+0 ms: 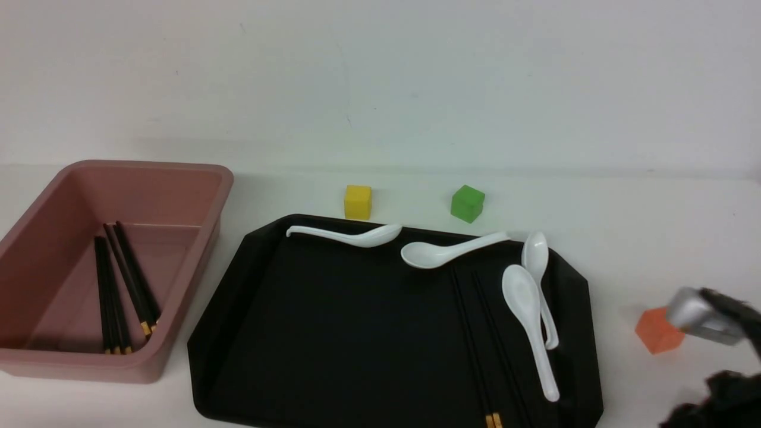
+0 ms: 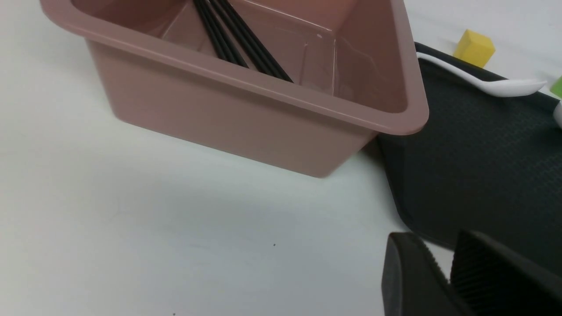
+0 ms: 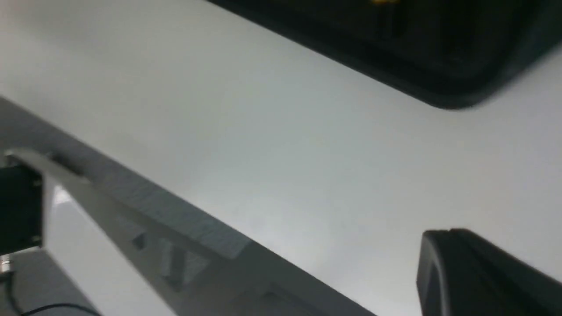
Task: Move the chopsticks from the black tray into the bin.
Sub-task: Use the right arm to grab a pair of chopsticks
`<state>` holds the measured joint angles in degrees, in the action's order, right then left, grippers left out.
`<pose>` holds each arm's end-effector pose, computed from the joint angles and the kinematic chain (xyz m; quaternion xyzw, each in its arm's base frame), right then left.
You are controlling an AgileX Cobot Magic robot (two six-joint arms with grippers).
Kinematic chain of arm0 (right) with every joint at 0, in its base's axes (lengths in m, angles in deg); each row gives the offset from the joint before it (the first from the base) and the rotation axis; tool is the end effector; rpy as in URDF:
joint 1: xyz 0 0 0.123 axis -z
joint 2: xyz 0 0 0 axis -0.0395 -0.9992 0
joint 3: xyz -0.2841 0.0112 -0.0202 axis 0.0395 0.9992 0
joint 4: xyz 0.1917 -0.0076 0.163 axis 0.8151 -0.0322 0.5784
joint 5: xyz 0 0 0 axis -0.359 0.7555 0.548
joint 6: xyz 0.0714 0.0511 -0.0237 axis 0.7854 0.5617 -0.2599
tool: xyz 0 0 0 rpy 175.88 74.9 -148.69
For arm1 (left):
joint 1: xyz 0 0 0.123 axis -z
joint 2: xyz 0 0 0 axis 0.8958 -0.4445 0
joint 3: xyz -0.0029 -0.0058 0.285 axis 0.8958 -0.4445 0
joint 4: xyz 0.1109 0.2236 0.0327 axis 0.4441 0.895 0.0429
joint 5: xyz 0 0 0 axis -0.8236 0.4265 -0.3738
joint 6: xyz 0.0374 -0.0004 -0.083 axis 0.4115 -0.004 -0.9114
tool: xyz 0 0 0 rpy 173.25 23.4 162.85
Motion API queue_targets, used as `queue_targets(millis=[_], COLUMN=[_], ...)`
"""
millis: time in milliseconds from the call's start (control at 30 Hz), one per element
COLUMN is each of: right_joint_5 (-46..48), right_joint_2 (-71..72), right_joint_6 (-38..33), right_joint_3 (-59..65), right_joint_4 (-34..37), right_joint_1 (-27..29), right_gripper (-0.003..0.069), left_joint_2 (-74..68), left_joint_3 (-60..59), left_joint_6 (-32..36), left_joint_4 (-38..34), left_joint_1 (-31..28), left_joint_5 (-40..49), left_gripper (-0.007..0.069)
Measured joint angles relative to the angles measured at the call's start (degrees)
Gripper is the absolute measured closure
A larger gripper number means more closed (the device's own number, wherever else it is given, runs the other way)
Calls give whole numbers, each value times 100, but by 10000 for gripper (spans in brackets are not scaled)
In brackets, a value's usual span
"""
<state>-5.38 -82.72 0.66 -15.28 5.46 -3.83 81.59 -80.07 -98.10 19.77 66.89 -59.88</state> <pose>0.1818 0.0610 0.2179 -0.0611 0.9385 0.3240 0.1025 0.0521 -0.0042 0.1693 -0.1113 0.8017 -0.1226 0.5743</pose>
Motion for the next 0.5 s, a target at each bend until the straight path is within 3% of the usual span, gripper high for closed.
queue_targets(millis=[233,367,467,500], right_joint_5=[-604,-1048,-1005,-821], right_joint_2=[-841,-1502,-1954,-2233], right_joint_6=[331,1649,2659,3281], right_joint_3=[-565,-1540,-2227,-2663], right_joint_4=[70,-947,-2000,-2641], right_joint_1=[-1139,-1939,-2346,-2564], right_gripper=[647,647,647,645], left_joint_2=[0,0,0,0], left_joint_3=[0,0,0,0], left_joint_6=[0,0,0,0], left_joint_4=[0,0,0,0], left_joint_1=[0,0,0,0], left_joint_5=[0,0,0,0], left_gripper=[454,445,445,442])
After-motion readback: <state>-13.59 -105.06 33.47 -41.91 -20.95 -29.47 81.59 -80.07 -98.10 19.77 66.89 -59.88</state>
